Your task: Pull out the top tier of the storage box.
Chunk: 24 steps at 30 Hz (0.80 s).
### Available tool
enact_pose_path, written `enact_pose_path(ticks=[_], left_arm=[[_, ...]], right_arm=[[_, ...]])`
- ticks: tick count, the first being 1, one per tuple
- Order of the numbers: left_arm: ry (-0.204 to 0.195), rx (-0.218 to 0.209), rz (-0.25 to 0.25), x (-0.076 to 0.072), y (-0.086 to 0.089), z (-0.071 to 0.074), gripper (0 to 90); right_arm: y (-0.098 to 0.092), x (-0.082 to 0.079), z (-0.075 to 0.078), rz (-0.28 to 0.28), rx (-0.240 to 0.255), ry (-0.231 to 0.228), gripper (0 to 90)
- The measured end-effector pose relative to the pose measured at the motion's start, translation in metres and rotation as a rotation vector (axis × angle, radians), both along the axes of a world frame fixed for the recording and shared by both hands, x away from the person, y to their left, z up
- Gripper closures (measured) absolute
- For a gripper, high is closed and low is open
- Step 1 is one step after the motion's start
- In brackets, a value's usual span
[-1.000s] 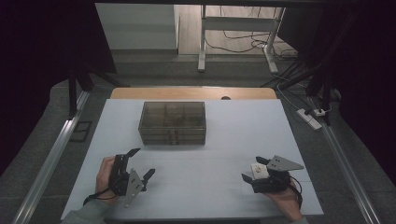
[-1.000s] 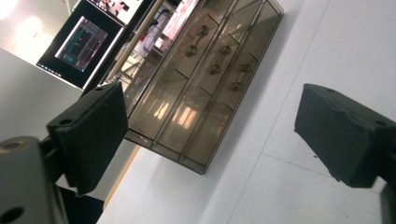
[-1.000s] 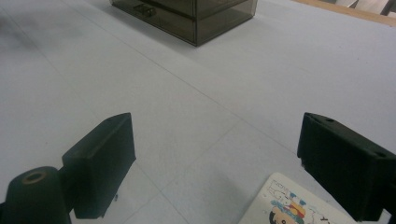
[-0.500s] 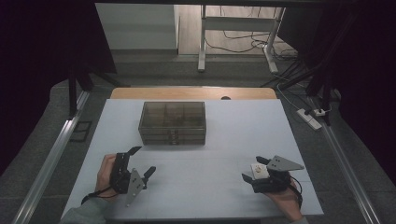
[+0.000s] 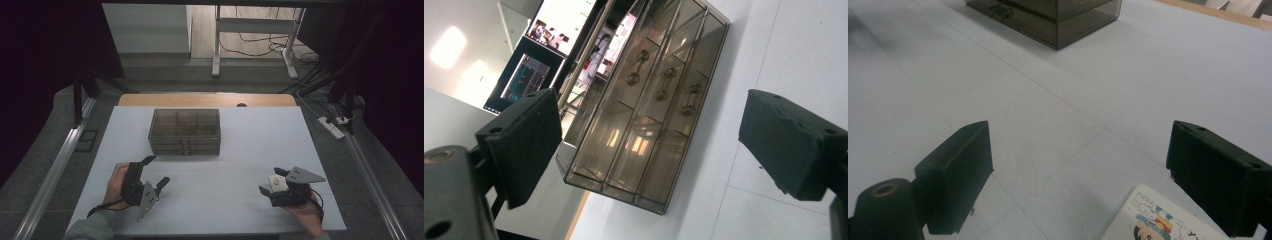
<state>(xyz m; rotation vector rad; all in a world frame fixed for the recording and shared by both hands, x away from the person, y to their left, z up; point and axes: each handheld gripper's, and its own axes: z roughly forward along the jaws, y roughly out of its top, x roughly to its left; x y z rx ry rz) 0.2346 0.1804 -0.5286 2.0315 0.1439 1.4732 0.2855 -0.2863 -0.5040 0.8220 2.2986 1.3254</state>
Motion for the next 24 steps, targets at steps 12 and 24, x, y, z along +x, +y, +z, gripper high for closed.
enact_pose_path(ticks=[12,24], left_arm=[[0.006,-0.012,-0.016,0.006,-0.001,0.0,11.2],[-0.007,-0.012,-0.025,0.012,-0.004,0.0,12.3]], right_arm=[[0.0,0.001,-0.001,-0.001,0.001,0.002,10.9],[0.0,0.001,-0.001,-0.002,-0.002,0.003,10.9]])
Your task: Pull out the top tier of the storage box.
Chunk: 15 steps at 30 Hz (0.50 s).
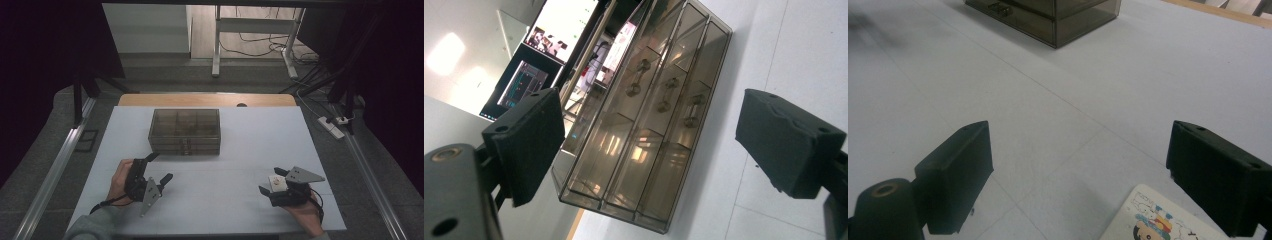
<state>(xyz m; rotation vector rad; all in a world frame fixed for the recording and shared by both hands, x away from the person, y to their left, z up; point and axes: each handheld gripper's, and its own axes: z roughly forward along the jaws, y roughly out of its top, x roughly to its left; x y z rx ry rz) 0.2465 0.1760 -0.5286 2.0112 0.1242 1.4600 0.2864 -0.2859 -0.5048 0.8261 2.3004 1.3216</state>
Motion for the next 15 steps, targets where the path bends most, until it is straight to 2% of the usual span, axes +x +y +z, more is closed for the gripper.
enact_pose_path(ticks=[15], left_arm=[[-0.01,0.002,-0.003,0.0096,-0.0011,-0.0015,13.7]], right_arm=[[0.0,0.0002,-0.0001,-0.001,-0.002,0.0,11.0]])
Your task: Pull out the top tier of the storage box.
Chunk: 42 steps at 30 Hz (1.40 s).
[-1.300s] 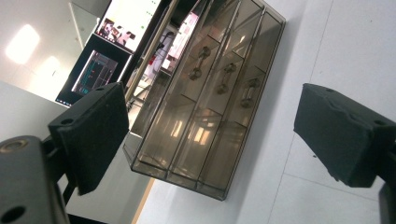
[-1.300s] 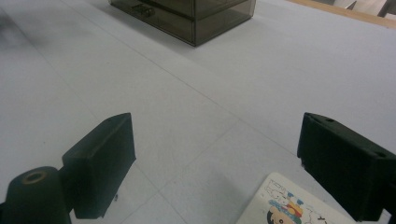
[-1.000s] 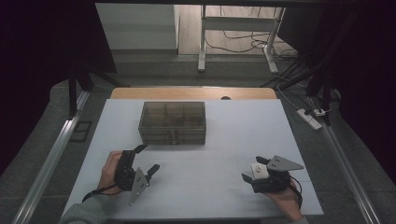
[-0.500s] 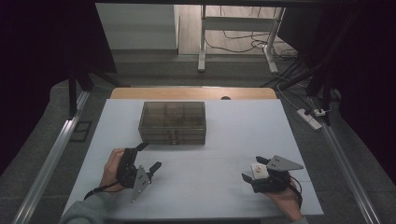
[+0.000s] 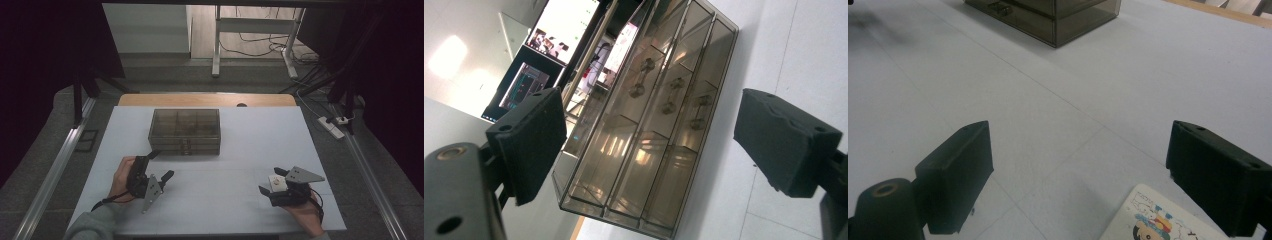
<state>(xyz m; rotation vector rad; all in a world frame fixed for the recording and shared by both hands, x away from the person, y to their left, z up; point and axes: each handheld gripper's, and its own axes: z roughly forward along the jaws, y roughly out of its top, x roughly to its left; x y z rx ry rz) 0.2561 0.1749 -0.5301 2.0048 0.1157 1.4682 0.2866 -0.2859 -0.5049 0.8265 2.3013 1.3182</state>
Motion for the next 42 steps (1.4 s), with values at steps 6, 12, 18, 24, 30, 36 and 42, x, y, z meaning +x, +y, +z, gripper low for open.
enact_pose_path(ticks=[6,12,18,24,30,36,42], left_arm=[[-0.003,0.005,-0.004,0.003,-0.001,-0.001,14.1],[-0.015,0.015,-0.007,0.007,-0.003,0.0,14.2],[-0.016,0.017,-0.006,0.01,-0.004,-0.001,14.2],[-0.021,0.022,-0.005,0.013,-0.005,-0.001,15.1],[-0.027,0.023,-0.005,0.017,-0.006,0.0,15.3],[-0.028,0.021,-0.01,0.019,-0.007,-0.001,15.8],[-0.029,0.023,-0.008,0.022,-0.008,0.0,16.0]], right_arm=[[0.0,0.0,0.0,0.0,-0.001,0.0,11.0],[0.0,0.0,0.0,-0.001,-0.003,-0.001,11.0],[0.0,0.0,-0.001,-0.001,-0.002,0.0,11.0],[0.0,0.0,-0.001,-0.001,-0.004,0.001,11.1],[0.0,0.0,-0.001,-0.002,-0.005,0.001,11.0],[0.0,0.001,-0.001,-0.002,-0.005,0.001,11.0],[0.0,0.001,-0.001,-0.002,-0.008,0.002,11.1]])
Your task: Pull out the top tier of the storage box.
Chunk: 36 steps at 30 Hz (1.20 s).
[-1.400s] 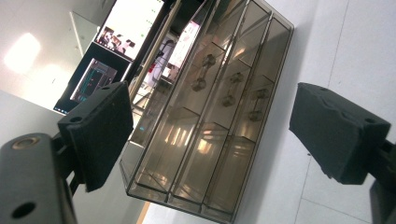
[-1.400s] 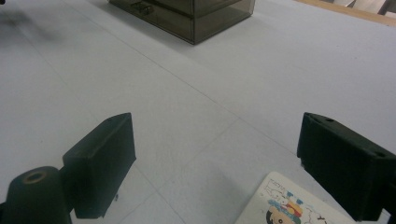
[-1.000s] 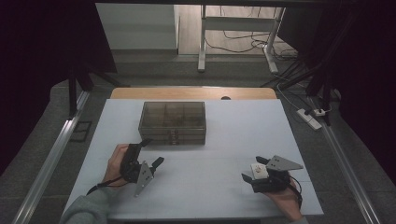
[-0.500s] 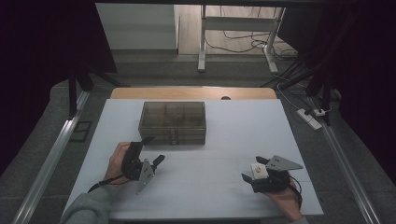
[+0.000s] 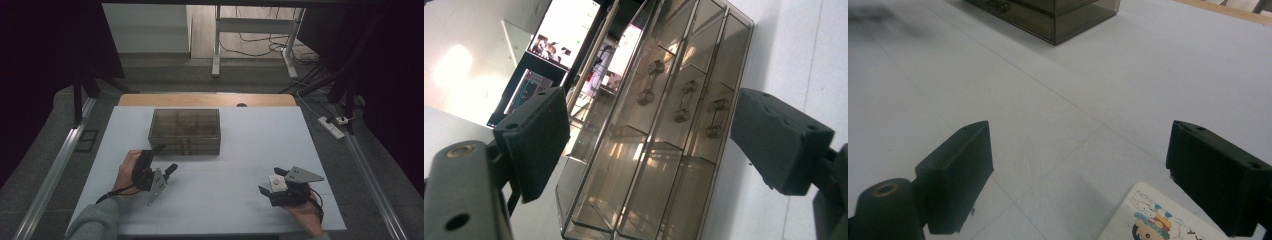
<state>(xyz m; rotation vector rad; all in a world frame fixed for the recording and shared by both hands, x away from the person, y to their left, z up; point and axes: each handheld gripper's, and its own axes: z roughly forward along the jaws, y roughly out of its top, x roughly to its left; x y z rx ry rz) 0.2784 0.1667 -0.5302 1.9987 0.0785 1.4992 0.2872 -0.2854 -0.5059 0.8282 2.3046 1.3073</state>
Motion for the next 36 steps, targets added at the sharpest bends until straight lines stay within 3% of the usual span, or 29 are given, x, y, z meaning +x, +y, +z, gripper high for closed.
enact_pose_path(ticks=[36], left_arm=[[-0.031,0.017,-0.003,0.0092,-0.0089,0.0023,19.7]], right_arm=[[0.0002,0.0003,-0.0003,0.001,-0.008,0.002,11.1]])
